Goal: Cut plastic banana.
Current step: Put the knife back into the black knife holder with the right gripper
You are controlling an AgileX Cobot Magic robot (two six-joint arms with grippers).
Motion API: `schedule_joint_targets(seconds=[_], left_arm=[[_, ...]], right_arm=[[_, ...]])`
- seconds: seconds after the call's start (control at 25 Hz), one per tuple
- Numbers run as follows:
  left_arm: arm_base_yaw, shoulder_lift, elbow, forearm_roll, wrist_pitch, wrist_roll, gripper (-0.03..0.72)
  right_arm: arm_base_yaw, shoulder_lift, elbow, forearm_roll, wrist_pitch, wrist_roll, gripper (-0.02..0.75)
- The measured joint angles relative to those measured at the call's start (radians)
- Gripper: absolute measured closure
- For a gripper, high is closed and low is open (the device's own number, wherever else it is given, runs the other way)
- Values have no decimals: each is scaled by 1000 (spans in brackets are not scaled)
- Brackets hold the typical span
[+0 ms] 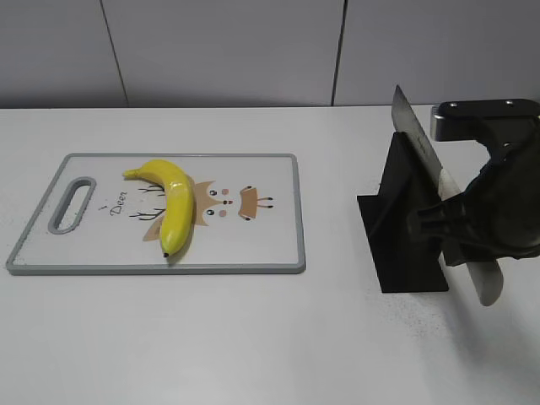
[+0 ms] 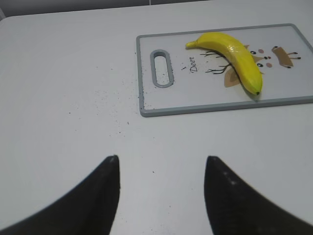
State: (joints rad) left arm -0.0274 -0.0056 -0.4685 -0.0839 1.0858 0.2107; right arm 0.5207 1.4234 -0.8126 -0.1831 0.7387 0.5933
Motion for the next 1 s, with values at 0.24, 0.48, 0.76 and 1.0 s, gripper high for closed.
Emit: schedule_joint_targets(seconds=[0.24,0.48,0.76,1.0], left_arm=[[0,0,0,0,0,0,154],[0,0,0,0,0,0,159],[0,0,0,0,0,0,162],[0,0,0,0,0,0,162]], right_arm=[[0,19,0,6,0,0,577],[0,19,0,14,11,0,456],[0,19,-12,15,24,-4,97],[0,1,-128,16,102,-78,92]])
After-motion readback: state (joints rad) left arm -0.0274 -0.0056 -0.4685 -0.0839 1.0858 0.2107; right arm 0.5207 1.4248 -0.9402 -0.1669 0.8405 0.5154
